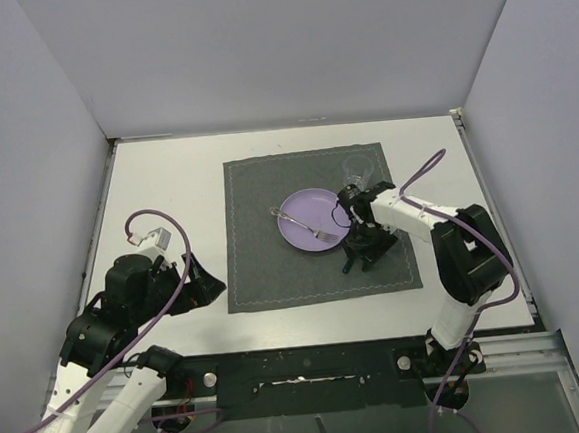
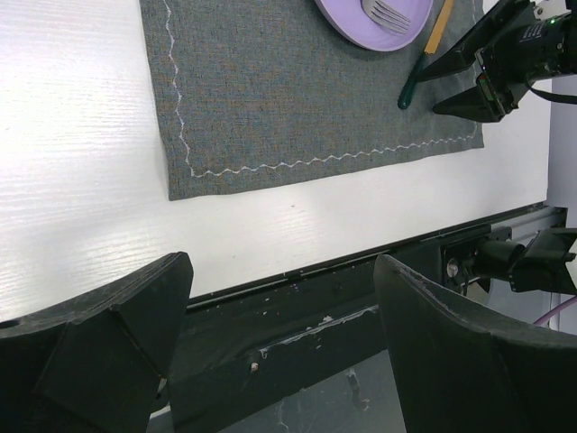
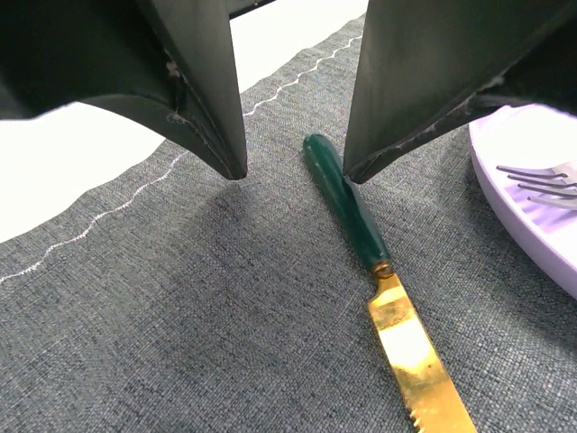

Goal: Set the dinner table for one person
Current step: Adjust the knife on the napkin.

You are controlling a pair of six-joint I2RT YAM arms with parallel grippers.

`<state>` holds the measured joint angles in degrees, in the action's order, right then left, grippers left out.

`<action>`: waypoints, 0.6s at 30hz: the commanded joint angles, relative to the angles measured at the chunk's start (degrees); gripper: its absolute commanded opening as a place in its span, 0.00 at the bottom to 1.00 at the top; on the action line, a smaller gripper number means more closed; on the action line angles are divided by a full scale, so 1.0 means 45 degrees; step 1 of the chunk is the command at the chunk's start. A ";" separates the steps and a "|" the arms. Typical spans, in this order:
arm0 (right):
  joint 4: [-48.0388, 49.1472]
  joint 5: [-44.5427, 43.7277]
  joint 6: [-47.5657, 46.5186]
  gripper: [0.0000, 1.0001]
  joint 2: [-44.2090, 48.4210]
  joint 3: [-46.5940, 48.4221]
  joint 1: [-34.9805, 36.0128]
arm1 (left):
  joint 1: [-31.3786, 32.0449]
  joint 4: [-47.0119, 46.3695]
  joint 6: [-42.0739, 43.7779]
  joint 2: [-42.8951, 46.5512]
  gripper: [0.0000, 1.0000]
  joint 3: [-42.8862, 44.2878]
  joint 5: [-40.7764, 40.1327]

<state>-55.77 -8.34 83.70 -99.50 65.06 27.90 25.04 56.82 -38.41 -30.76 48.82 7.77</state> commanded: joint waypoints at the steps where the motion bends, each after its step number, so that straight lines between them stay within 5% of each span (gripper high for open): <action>1: 0.0208 -0.0023 -0.0030 0.47 -0.0115 0.0234 0.0031 | -0.0036 -0.0332 -0.0038 0.0103 0.82 0.0518 0.0053; 18: 0.0446 0.0257 -0.0302 0.37 -0.1535 0.1235 0.0016 | -0.0017 -0.0244 -0.0019 0.0085 0.82 0.0595 0.0040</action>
<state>-54.11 -7.62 82.65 -106.04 69.34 27.90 25.04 56.86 -38.41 -30.76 48.82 7.77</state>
